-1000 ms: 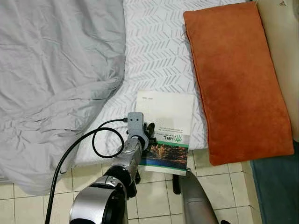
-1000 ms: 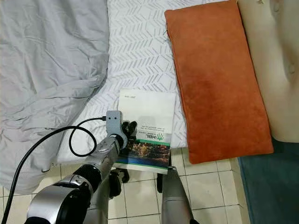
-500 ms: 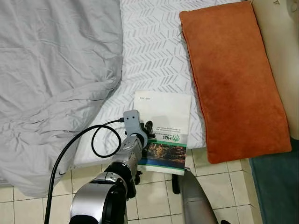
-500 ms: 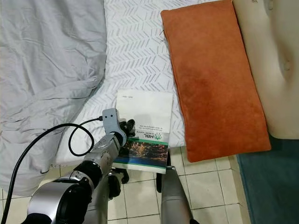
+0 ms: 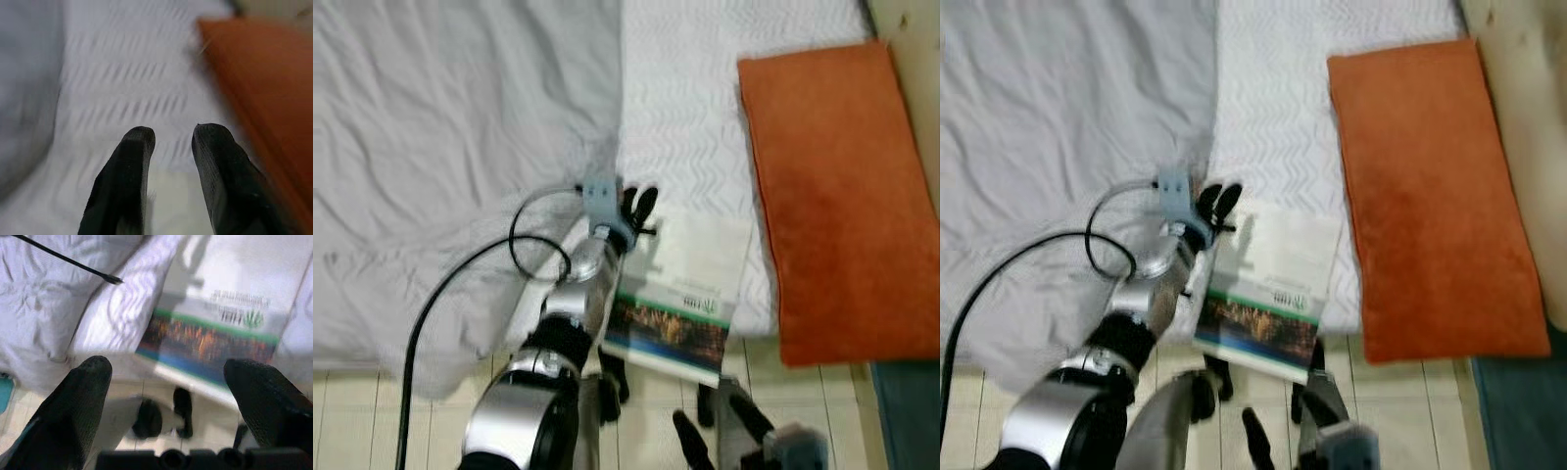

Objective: Clean up the room

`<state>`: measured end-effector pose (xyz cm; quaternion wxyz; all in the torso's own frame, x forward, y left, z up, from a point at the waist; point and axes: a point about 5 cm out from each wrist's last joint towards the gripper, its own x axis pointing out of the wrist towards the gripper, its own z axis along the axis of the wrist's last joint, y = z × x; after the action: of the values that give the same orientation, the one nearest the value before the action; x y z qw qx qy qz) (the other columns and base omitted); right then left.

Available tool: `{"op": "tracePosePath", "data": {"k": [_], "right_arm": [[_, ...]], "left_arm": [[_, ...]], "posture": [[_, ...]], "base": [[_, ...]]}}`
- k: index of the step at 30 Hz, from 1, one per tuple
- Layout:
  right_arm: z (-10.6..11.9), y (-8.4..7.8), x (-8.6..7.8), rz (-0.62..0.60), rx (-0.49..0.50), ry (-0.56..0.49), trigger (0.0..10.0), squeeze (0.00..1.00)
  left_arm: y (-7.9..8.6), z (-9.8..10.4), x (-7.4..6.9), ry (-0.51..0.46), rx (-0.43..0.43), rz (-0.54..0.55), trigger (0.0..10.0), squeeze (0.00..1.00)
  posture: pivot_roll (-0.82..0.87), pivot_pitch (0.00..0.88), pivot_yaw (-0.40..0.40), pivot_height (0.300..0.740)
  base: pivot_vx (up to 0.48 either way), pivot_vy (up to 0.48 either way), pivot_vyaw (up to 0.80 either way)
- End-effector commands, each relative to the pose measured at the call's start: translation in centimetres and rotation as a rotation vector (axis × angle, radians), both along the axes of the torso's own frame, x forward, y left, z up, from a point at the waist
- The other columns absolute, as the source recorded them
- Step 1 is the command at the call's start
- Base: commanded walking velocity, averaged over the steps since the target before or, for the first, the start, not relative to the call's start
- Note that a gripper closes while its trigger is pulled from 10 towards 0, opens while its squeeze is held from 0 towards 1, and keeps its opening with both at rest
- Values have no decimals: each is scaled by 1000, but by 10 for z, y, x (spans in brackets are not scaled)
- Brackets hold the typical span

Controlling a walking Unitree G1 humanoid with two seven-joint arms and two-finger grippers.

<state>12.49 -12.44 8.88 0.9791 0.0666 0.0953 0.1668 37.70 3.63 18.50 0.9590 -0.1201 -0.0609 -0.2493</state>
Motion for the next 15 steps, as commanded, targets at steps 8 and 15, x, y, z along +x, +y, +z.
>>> {"op": "tracePosePath", "data": {"k": [8, 15], "right_arm": [[-16, -37, 74, -249, 42, -6, 10000, 0], [-25, -72, 89, -436, -9, -25, 10000, 1000]], "left_arm": [[59, -50, -56, -48, 285, 108, 10000, 1000], [100, -87, -82, 26, 393, 212, 10000, 1000]], "posture": [[-174, 95, 192, 740], [-157, 12, 168, 740]], "base": [[0, 0, 0], [0, 0, 0]]}}
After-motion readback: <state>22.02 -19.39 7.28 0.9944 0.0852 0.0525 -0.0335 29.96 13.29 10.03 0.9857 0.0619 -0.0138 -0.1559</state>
